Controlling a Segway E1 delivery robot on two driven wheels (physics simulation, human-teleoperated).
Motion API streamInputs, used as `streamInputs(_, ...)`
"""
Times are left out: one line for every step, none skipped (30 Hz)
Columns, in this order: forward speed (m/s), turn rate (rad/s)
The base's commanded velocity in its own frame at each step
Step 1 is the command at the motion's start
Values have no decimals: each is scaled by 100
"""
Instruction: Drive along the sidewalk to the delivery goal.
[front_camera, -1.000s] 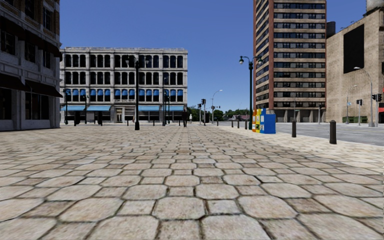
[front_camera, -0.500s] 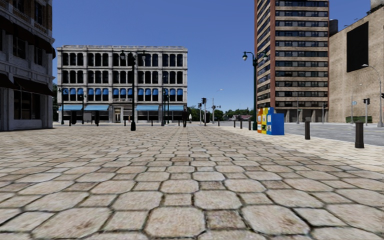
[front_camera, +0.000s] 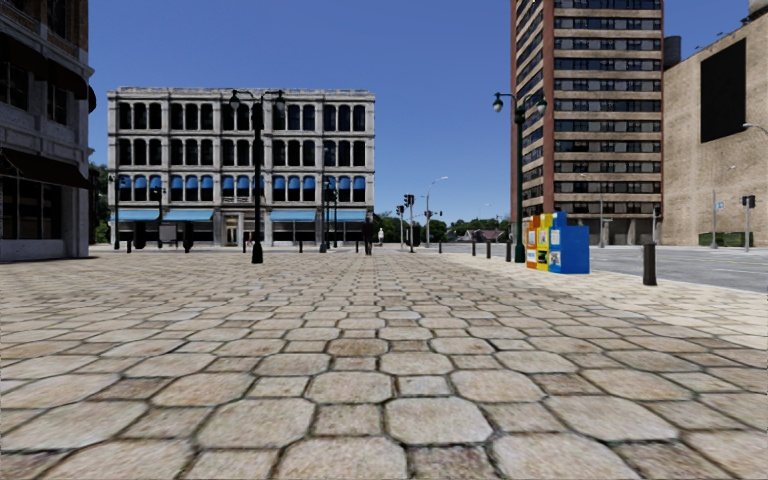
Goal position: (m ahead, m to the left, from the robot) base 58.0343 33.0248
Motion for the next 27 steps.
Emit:
streamInputs(200,0)
streamInputs(200,0)
streamInputs(200,0)
streamInputs(200,0)
streamInputs(200,0)
streamInputs(200,0)
streamInputs(200,0)
streamInputs(200,0)
streamInputs(200,0)
streamInputs(200,0)
streamInputs(200,0)
streamInputs(200,0)
streamInputs(200,0)
streamInputs(200,0)
streamInputs(200,0)
streamInputs(200,0)
streamInputs(200,0)
streamInputs(200,0)
streamInputs(200,0)
streamInputs(200,0)
streamInputs(200,0)
streamInputs(200,0)
streamInputs(200,0)
streamInputs(200,0)
streamInputs(200,0)
streamInputs(200,0)
streamInputs(200,0)
